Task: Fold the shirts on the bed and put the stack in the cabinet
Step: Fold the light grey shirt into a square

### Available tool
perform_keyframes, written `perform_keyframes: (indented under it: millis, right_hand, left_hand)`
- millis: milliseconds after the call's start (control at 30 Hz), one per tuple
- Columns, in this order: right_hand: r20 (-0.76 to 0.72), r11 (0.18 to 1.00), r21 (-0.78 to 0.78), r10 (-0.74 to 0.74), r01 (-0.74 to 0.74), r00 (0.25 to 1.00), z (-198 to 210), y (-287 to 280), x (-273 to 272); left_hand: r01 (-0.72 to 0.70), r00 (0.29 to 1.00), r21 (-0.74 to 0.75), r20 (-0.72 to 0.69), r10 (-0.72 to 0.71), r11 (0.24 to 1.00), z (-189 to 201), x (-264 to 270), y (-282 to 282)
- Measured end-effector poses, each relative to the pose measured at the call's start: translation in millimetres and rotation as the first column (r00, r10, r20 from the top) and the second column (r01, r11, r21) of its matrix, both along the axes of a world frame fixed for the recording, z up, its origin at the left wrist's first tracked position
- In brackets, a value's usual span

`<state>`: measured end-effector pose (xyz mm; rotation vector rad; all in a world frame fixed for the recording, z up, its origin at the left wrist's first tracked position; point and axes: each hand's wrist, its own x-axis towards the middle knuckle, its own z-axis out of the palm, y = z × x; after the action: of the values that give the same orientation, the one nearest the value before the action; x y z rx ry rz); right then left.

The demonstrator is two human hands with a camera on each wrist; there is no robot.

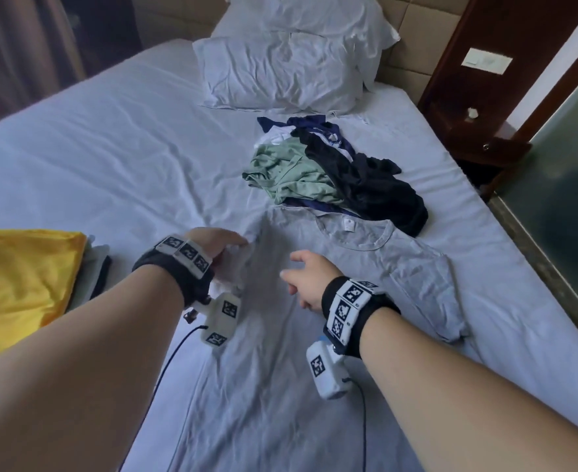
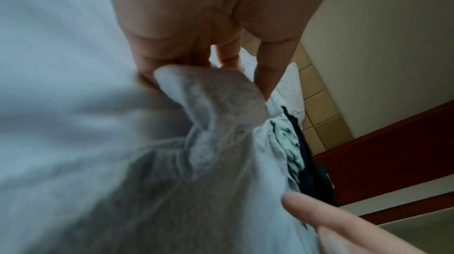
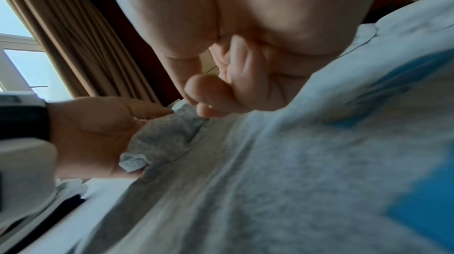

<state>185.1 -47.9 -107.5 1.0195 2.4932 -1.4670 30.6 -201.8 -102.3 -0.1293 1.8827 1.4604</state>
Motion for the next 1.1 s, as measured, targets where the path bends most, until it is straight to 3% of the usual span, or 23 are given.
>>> perform_keyframes:
  millis: [67, 167, 367, 500, 633, 700, 833, 1000, 1100]
  right_hand:
    - [-0.014, 0.999, 0.034, 0.030, -0.029, 0.999, -2, -13, -12]
    - [-0.006, 0.987, 0.100, 0.126, -0.124, 0.992, -8, -37, -30]
    - [0.140, 0.943, 0.166, 0.266, -0.287, 0.954, -19, -61, -52]
    - [0.162, 0.942, 0.170, 0.264, -0.291, 0.951, -23, -62, -57]
    - [0.157, 0.963, 0.135, 0.213, -0.234, 0.964, -29, -54, -55]
    - [0.158, 0.978, 0.098, 0.169, -0.186, 0.973, -32, -51, -56]
    - [0.158, 0.990, -0.002, 0.138, -0.139, 0.978, -23, -47, -68]
    - [0.245, 0.903, 0.350, 0.167, -0.247, 0.955, -16, -24, -105]
    - [0.328, 0.884, 0.357, 0.184, -0.301, 0.927, -29, -17, -111]
  left_hand:
    - [-0.078, 0.994, 0.112, -0.067, 0.086, 0.991, 4, -5, -12]
    - [-0.193, 0.975, 0.272, -0.057, 0.216, 0.943, 4, -6, -42]
    - [-0.432, 0.901, 0.276, 0.171, 0.399, 0.858, -24, -20, -89]
    - [-0.343, 0.936, 0.166, 0.140, 0.322, 0.925, -22, -26, -77]
    - [-0.181, 0.983, -0.016, 0.002, 0.182, 0.983, -11, -30, -62]
    - [-0.121, 0.989, -0.020, -0.084, 0.119, 0.992, -12, -34, -53]
    - [-0.175, 0.960, 0.015, -0.219, 0.174, 0.985, -16, -44, -48]
    - [-0.256, 0.953, 0.081, -0.142, 0.266, 0.963, -65, -73, -70]
    - [-0.359, 0.928, 0.184, -0.038, 0.371, 0.915, -63, -57, -70]
